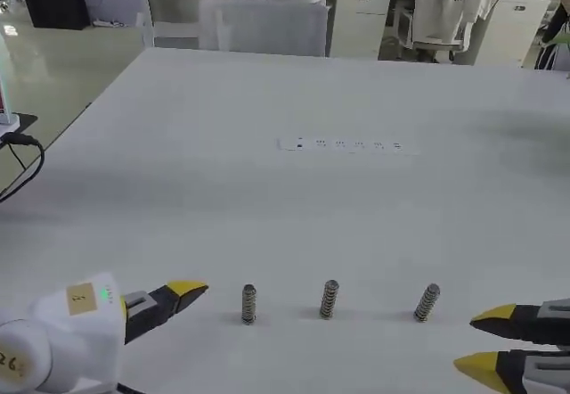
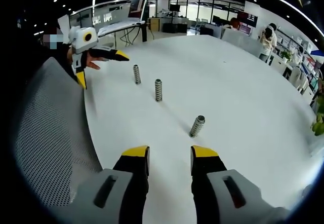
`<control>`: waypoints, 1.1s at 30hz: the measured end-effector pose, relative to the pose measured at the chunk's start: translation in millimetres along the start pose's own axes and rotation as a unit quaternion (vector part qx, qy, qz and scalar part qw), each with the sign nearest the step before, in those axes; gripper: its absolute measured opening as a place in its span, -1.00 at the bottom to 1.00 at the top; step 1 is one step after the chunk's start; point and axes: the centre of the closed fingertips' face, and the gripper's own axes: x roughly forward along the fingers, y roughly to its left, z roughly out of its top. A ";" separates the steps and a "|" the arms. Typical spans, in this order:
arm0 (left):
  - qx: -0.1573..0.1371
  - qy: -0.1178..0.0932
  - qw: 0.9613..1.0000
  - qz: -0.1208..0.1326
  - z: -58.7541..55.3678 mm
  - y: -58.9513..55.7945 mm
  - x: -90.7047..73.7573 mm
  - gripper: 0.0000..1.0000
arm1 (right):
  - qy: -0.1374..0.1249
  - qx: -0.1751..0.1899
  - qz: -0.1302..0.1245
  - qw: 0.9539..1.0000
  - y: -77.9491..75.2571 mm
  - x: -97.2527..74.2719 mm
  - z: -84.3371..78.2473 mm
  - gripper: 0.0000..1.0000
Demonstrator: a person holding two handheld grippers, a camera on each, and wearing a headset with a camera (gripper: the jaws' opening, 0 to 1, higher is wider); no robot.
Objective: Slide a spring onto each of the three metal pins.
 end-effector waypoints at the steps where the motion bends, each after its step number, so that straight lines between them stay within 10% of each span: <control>1: -0.001 0.000 1.000 0.000 -0.3 0.1 0.1 0.91 | -0.005 -0.004 -0.001 1.000 -1.2 -0.5 -0.3 -0.36; 33: -0.026 0.004 1.000 0.002 -15.8 5.1 -1.7 0.91 | -0.119 -0.016 0.027 0.992 2.8 4.9 1.3 0.68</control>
